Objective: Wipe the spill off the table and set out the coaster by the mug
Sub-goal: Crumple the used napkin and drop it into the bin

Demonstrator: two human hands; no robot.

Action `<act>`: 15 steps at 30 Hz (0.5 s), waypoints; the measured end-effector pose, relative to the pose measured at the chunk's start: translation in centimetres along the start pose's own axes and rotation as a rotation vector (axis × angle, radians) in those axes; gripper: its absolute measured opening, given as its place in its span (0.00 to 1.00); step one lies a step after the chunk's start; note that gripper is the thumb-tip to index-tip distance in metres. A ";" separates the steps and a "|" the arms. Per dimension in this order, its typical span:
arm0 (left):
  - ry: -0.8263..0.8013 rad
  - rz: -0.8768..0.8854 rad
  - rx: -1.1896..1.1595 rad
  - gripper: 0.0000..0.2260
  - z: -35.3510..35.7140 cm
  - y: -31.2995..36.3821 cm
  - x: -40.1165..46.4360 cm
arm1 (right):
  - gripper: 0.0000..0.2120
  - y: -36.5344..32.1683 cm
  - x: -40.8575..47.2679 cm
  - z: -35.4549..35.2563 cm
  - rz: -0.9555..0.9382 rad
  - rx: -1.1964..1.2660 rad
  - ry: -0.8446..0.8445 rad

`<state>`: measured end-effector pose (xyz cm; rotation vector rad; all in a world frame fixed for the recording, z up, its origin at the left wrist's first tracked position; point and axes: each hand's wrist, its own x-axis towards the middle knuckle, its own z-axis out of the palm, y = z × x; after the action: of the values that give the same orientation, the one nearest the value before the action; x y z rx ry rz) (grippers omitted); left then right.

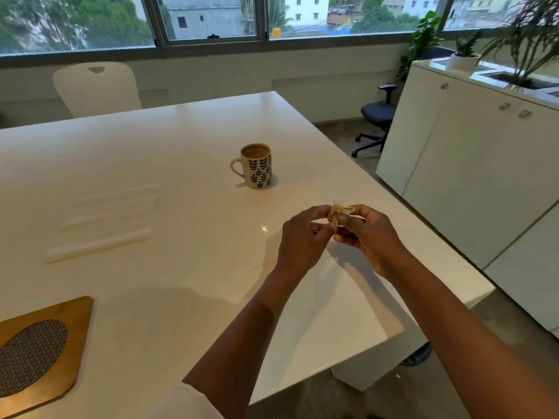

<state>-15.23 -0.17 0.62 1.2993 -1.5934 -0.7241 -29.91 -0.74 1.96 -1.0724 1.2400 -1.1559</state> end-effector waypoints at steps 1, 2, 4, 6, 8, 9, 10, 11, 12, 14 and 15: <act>0.011 0.005 -0.006 0.14 1.2 0.4 0.1 | 0.11 0.0 0.1 -1.1 -0.003 -0.005 0.008; 0.019 0.004 -0.016 0.13 2.3 0.9 0.2 | 0.10 0.0 0.2 -2.3 -0.003 -0.010 0.014; 0.031 -0.007 -0.032 0.12 4.9 1.9 0.6 | 0.10 0.0 0.5 -4.9 -0.001 -0.017 0.029; 0.038 -0.020 -0.029 0.10 7.7 2.9 1.1 | 0.09 0.0 0.9 -7.7 0.005 -0.012 0.048; 0.034 -0.026 -0.024 0.10 10.8 4.0 1.7 | 0.09 0.0 1.4 -10.7 0.009 -0.003 0.063; 0.035 -0.029 -0.025 0.09 12.4 4.4 1.9 | 0.09 0.0 1.7 -12.2 0.010 -0.003 0.068; 0.037 -0.030 -0.024 0.09 14.0 4.9 2.3 | 0.09 0.0 2.0 -13.8 0.009 -0.007 0.071; 0.041 -0.031 -0.019 0.08 15.6 5.3 2.6 | 0.08 0.0 2.5 -15.5 0.008 -0.009 0.074; 0.042 -0.032 -0.010 0.08 17.3 5.7 3.0 | 0.06 0.1 3.0 -17.1 0.006 -0.007 0.077; 0.036 -0.036 -0.006 0.08 20.5 6.4 3.9 | 0.05 0.1 4.0 -20.2 0.004 -0.007 0.087; 0.033 -0.034 -0.010 0.08 22.1 6.7 4.3 | 0.04 0.2 4.5 -21.8 0.001 -0.013 0.093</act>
<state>-38.22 -4.84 -1.16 1.3279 -1.5432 -0.7272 -51.71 -4.69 0.15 -1.0376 1.3218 -1.2097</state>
